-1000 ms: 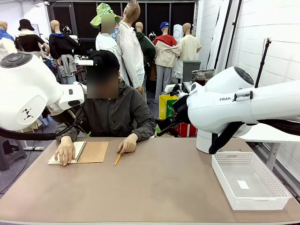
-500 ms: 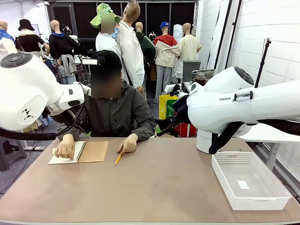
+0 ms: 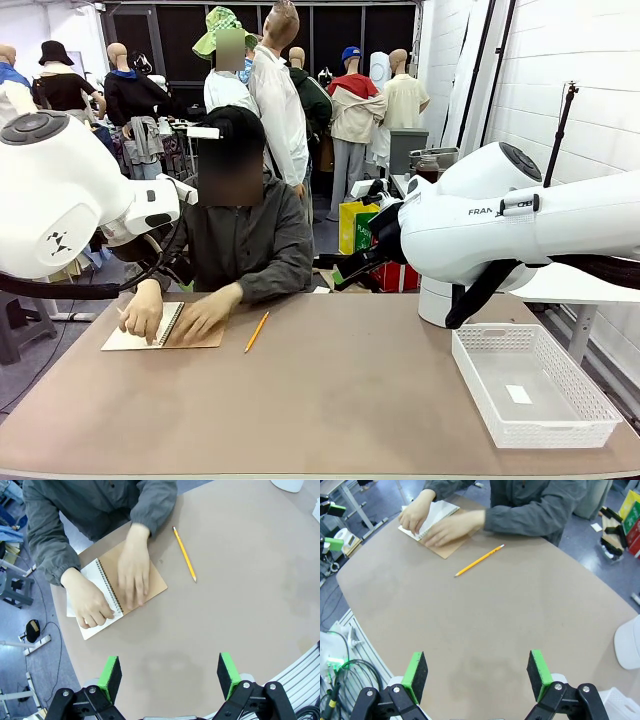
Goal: Sort the paper based on its condition.
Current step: If a person hands you a paper, place it in the Organizing basket , and if it's crumpled, put it in the Trash can.
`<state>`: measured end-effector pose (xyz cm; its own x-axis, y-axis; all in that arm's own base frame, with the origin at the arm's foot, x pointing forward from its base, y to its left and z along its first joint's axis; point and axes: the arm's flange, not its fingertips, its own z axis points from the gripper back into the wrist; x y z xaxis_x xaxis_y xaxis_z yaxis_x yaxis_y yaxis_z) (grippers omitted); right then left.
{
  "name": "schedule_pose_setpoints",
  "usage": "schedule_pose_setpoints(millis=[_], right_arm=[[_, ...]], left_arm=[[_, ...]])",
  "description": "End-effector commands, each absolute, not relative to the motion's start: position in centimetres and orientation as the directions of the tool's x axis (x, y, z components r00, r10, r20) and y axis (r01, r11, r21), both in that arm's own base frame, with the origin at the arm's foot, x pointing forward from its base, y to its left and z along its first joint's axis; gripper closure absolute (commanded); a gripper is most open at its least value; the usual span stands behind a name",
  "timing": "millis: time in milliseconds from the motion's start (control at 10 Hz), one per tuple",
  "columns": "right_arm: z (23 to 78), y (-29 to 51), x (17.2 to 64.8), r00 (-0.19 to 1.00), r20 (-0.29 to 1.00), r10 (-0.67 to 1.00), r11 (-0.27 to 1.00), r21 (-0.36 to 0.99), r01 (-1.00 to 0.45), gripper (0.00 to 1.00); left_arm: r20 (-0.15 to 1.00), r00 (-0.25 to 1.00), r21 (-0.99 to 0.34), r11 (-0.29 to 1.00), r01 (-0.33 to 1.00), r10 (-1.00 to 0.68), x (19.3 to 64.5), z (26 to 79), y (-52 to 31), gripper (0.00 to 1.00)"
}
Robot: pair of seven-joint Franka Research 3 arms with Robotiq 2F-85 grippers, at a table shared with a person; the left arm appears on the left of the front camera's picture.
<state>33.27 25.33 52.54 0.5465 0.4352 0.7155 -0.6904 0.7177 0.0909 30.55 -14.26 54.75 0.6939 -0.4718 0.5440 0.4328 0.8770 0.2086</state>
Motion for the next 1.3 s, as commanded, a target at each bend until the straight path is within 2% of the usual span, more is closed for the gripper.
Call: schedule_pose_setpoints(millis=[0,1200], right_arm=[[52.66,25.33,33.39,0.557,0.707,0.436,0.719,0.099,-0.688,0.0],[52.66,25.33,33.39,0.557,0.707,0.436,0.719,0.099,-0.688,0.0]], left_arm=[[0.538,0.692,0.211,0.872,0.443,-0.481,30.6,54.71,-14.07,0.0],[0.538,0.692,0.211,0.872,0.443,-0.481,30.6,54.71,-14.07,0.0]])
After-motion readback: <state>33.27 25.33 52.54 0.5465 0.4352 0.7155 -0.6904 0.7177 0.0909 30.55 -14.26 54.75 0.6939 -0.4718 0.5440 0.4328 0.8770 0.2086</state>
